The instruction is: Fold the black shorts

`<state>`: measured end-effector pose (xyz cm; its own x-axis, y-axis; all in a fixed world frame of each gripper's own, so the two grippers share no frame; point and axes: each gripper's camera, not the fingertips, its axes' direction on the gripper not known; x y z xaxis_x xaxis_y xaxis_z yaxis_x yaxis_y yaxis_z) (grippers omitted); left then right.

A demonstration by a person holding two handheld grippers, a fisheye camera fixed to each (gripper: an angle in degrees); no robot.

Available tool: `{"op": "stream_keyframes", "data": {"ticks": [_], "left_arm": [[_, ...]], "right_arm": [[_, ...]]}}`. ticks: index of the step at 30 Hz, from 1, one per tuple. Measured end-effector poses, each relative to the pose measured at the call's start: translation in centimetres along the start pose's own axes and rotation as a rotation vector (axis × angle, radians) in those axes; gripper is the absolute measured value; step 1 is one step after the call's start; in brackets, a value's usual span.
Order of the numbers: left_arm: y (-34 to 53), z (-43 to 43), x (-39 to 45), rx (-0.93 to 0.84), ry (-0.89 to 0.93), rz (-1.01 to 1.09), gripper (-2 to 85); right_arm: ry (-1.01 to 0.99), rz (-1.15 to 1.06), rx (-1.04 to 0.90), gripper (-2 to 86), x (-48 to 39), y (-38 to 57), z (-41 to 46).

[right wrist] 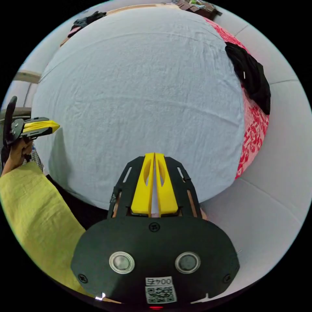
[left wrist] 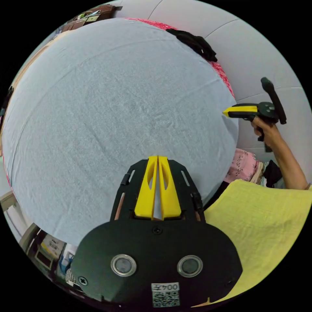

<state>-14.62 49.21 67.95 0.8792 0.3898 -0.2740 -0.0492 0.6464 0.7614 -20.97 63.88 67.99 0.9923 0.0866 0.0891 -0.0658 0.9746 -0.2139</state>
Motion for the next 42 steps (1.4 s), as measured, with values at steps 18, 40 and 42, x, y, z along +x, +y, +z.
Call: {"op": "stream_keyframes", "data": {"ticks": [18,40,42], "left_arm": [[-23.7,26.8,-2.5,-0.181,-0.327,-0.174,1.3],[-63.5,35.8,-7.5,0.152,0.290,-0.002,16.9],[-66.3,37.5,-8.1,0.136,0.351,-0.047,17.8]], "right_arm": [[-0.149,-0.355,0.140,0.5,23.3,-8.2,-15.1],[-0.117,-0.344,0.042,16.6,33.5,-13.5,-25.1],[-0.114,-0.339,0.075,16.7,33.9,-13.3,-25.6]]}}
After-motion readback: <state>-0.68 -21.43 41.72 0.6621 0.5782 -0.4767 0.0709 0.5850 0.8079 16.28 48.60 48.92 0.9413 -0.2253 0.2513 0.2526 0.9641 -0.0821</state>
